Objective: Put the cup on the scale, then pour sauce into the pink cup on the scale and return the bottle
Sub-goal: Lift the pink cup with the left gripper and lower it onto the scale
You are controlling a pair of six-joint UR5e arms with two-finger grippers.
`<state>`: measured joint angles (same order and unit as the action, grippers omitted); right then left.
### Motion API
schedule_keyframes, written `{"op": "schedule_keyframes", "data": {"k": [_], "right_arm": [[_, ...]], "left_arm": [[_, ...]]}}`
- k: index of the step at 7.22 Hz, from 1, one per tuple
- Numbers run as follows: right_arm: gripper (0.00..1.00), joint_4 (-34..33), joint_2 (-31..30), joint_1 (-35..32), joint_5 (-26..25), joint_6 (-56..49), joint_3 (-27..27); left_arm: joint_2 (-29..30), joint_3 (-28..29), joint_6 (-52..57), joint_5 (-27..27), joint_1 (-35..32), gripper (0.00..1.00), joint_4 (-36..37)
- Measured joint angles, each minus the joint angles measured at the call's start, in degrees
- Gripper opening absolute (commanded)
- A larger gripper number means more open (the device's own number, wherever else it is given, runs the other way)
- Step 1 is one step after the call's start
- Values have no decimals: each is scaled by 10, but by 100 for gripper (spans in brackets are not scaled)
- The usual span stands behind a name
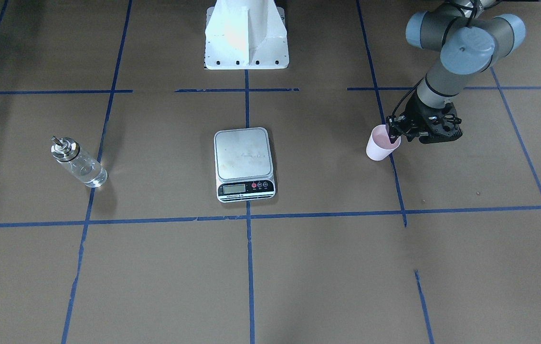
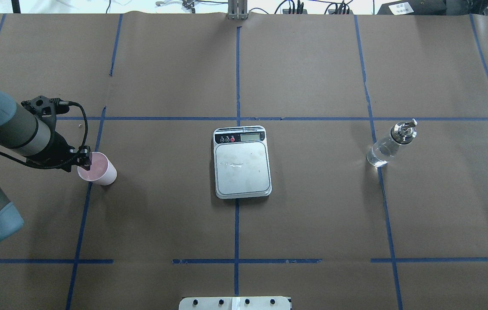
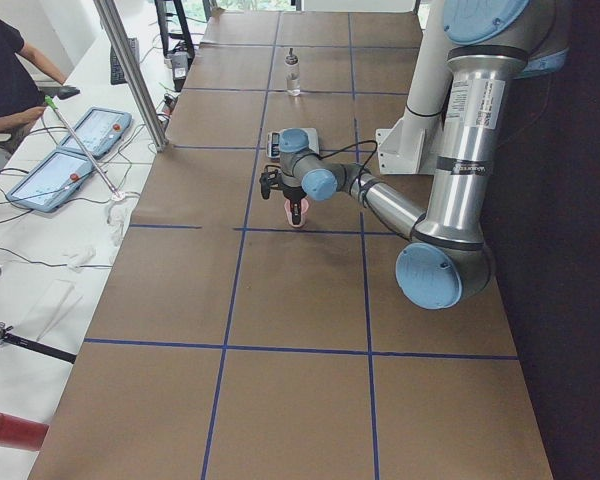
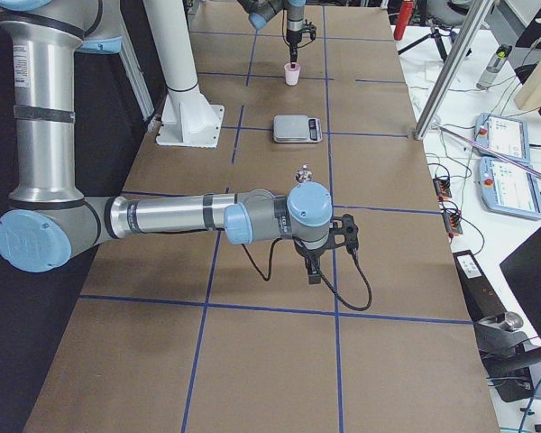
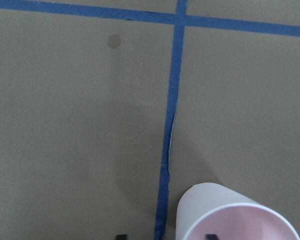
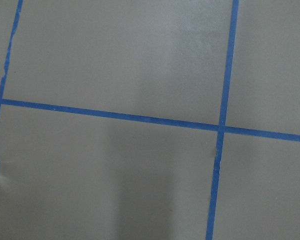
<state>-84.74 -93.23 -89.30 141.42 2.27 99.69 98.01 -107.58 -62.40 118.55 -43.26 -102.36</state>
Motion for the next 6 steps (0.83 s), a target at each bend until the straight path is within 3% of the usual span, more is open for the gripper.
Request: {"op": "schedule_keyframes", "data": {"k": [1,3,6], "right_arm": [[100,0,0,0,0,0,0],[100,0,1,0,0,0,1],[100,0,1,0,1,0,1]], "left_arm": [[1,2,0,0,2,34,0],[3,4,0,1,6,0,0],[6,-5,-1,14,7,0,3]]}}
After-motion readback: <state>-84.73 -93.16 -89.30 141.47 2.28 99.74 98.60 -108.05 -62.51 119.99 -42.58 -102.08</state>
